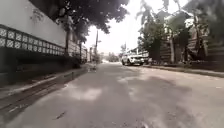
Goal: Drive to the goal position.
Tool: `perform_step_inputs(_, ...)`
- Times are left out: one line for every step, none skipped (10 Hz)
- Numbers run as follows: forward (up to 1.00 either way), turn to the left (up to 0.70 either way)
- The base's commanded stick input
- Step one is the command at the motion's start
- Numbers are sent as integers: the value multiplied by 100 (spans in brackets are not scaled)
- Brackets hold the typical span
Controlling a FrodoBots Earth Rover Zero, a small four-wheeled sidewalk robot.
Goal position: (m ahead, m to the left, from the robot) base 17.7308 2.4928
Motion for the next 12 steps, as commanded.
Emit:
perform_step_inputs(85,9)
perform_step_inputs(85,8)
perform_step_inputs(85,13)
perform_step_inputs(85,10)
perform_step_inputs(85,-12)
perform_step_inputs(85,-24)
perform_step_inputs(85,2)
perform_step_inputs(85,12)
perform_step_inputs(85,0)
perform_step_inputs(85,0)
perform_step_inputs(85,7)
perform_step_inputs(85,-33)
